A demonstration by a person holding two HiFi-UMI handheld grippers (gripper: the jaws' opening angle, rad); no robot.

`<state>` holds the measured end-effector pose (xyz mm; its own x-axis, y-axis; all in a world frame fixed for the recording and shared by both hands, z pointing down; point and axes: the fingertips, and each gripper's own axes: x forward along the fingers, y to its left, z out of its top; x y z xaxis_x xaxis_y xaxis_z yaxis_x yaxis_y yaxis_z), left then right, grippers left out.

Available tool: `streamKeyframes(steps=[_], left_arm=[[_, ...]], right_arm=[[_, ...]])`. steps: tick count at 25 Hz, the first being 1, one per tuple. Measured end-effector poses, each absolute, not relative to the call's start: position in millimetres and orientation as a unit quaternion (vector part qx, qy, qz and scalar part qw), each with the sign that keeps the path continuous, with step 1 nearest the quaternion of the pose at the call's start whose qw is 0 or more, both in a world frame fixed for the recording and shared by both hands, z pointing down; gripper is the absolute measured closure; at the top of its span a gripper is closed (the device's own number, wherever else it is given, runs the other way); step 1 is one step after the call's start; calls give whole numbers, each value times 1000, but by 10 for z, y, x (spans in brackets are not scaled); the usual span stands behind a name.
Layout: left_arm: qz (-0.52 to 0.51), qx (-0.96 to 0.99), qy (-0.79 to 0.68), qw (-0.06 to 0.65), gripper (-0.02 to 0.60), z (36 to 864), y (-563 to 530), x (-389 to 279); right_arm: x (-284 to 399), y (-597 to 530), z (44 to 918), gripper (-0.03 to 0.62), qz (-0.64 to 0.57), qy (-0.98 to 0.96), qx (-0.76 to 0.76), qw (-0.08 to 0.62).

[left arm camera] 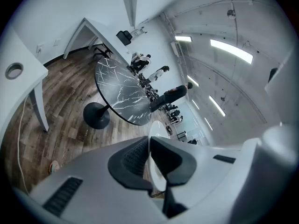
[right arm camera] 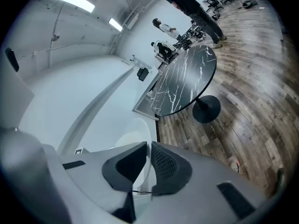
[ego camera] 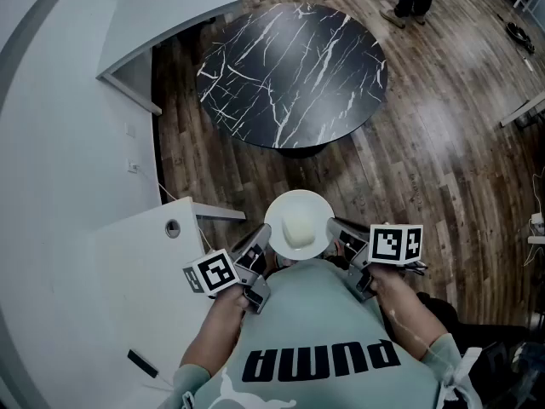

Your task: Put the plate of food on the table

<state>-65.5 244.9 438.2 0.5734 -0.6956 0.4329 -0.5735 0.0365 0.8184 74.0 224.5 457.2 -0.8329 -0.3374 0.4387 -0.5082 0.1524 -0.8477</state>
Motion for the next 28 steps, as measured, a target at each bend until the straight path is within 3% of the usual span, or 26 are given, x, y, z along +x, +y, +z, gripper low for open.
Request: streamKeyframes(steps=[28], left_arm=[[-35,692,-482,536,557,4308,1866,43]], right_arm=[[1420,1632,4593,559,587,-765,261,52]])
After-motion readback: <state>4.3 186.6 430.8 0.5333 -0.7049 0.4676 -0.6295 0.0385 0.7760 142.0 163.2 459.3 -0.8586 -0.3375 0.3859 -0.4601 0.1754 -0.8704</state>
